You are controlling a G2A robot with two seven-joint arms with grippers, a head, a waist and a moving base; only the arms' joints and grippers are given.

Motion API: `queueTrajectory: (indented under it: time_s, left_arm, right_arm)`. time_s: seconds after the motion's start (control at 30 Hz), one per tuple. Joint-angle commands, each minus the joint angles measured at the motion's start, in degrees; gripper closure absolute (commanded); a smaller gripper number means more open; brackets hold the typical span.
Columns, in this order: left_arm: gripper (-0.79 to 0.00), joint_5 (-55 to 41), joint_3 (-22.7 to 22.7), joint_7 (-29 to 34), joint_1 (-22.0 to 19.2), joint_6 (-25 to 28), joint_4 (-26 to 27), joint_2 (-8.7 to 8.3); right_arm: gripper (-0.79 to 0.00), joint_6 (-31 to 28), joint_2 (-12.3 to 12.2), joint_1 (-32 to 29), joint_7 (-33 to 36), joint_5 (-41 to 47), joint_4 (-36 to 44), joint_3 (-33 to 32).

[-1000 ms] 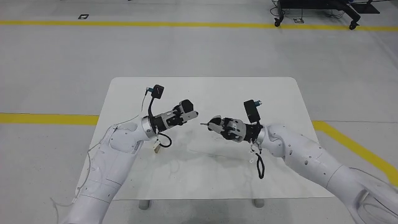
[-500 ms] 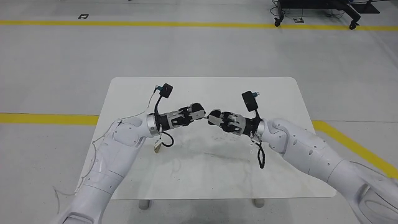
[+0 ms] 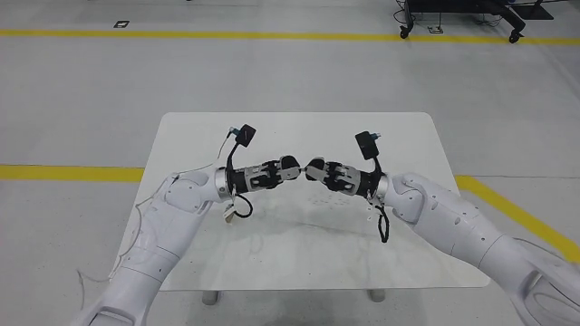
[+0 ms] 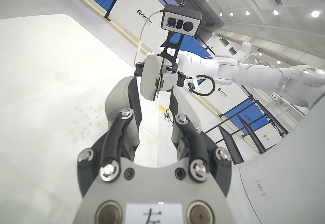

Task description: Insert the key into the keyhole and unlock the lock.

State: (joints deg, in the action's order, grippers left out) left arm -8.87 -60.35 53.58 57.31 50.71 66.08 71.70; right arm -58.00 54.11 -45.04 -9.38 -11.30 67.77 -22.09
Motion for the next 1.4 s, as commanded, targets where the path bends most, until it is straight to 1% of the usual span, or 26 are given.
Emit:
queueTrajectory:
  time_s: [0.0,0.03,0.13,0.23,0.33,0.37,0.4,0.43,0.63,0.73,0.83,0.9,0.93,1.37]
  left_arm:
    - [-0.182,0.0,0.6,-0.2,-0.1,0.2,-0.1,-0.1]
    - [-0.16,-0.1,0.8,-0.4,-0.2,0.4,-0.2,-0.15]
    - [-0.031,-0.2,1.5,-0.6,-0.5,0.6,-0.6,-0.28]
    - [0.0,-0.2,1.8,-1.0,-1.1,1.0,-1.3,-0.42]
    - [-0.009,-0.1,2.0,-1.4,-1.5,1.4,-2.0,-0.53]
    - [-0.043,-0.2,2.0,-1.6,-1.6,1.6,-2.2,-0.55]
    - [-0.157,-0.3,2.1,-1.7,-1.7,1.7,-2.3,-0.58]
    - [-0.2,-0.6,2.2,-1.7,-1.8,1.7,-2.3,-0.6]
    - [-0.185,-1.6,3.3,-2.1,-2.3,2.0,-2.7,-0.82]
    - [-0.151,-2.0,3.8,-2.1,-2.6,2.1,-3.1,-0.93]
    - [-0.089,-2.4,4.4,-2.3,-3.1,2.3,-3.4,-1.02]
    - [-0.012,-2.5,4.6,-2.4,-3.4,2.4,-3.6,-1.09]
    - [0.0,-2.6,4.8,-2.4,-3.5,2.4,-3.7,-1.12]
    - [0.0,-0.9,5.6,-4.6,-5.0,1.9,-5.4,-1.18]
  right_arm:
    - [0.0,0.0,0.1,-0.1,1.1,0.7,-0.1,-0.2]
    - [0.0,0.0,0.1,-0.1,1.6,1.1,-0.2,-0.3]
    - [0.0,0.0,0.3,-0.2,3.1,2.2,-0.3,-0.7]
    - [0.0,0.0,0.4,-0.3,4.7,3.4,-0.5,-1.1]
    - [0.0,0.0,0.6,-0.5,6.1,4.4,-0.5,-1.6]
    - [0.0,0.0,0.6,-0.6,6.5,4.7,-0.6,-1.8]
    - [0.0,0.0,0.7,-0.7,7.0,5.0,-0.6,-2.0]
    - [0.0,0.0,0.7,-0.8,7.4,5.3,-0.6,-2.2]
    - [0.0,0.0,1.1,-1.1,9.9,6.7,-0.8,-3.4]
    - [0.0,0.0,1.4,-1.2,11.3,7.5,-1.0,-3.9]
    - [0.0,0.0,1.7,-1.2,12.7,8.2,-1.3,-4.4]
    - [0.0,0.0,2.0,-1.2,13.6,8.8,-1.6,-4.7]
    - [0.0,0.0,2.1,-1.3,14.0,9.1,-1.7,-4.9]
    - [0.0,0.0,3.3,-2.0,19.0,11.4,-2.5,-7.5]
